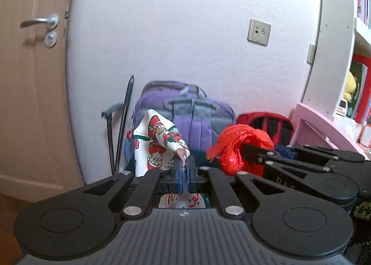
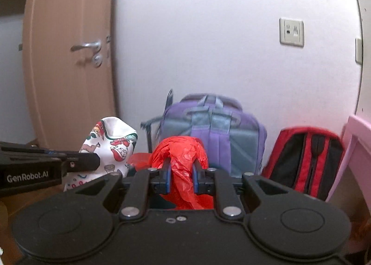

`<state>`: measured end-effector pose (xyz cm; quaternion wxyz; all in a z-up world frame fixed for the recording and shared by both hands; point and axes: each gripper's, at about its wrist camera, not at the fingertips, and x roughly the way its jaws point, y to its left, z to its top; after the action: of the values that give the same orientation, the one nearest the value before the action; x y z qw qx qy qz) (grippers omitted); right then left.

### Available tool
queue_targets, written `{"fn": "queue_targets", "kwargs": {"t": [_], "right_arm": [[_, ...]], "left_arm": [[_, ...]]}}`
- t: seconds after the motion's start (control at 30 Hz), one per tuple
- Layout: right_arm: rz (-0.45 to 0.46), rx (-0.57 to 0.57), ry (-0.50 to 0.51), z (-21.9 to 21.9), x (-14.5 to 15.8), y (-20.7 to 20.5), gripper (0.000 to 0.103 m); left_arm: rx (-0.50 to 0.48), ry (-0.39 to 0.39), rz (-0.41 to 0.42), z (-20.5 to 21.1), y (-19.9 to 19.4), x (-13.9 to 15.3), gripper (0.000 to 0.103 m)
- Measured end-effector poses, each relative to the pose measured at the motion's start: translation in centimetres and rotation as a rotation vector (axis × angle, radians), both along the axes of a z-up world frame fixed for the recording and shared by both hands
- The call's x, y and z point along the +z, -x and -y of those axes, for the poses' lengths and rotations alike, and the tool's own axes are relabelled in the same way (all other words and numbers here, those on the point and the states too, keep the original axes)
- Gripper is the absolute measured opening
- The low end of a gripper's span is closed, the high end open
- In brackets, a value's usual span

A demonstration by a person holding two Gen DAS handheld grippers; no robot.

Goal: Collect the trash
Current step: 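Carry both bags up to the teal bin and lower them inside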

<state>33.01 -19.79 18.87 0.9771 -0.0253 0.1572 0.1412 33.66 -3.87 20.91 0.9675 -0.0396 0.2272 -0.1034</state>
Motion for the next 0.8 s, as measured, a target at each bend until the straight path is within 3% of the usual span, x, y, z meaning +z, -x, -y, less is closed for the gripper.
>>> {"fn": "queue_targets", "kwargs": {"t": [0.13, 0.23, 0.5, 0.8], "right_arm": [[0.004, -0.021, -0.028, -0.2, 1.0, -3.8, 0.016], [-0.009, -0.036, -0.034, -0.4, 0.1, -6.8, 0.016], [-0.157, -0.032, 0.000, -1.0, -6.5, -13.6, 0.016], [-0.303, 0.022, 0.133, -2.3, -11.0, -15.4, 0.021]], "left_arm": [[0.011, -0.003, -0.006, -0.1, -3.7, 0.0, 0.003], [0.016, -0.010, -0.018, -0.1, -6.0, -0.8, 0.003], [0.022, -0.017, -0.142, -0.1, -12.9, -7.2, 0.003], [-0.029, -0.029, -0.319, -0.2, -15.6, -13.0, 0.004]]}}
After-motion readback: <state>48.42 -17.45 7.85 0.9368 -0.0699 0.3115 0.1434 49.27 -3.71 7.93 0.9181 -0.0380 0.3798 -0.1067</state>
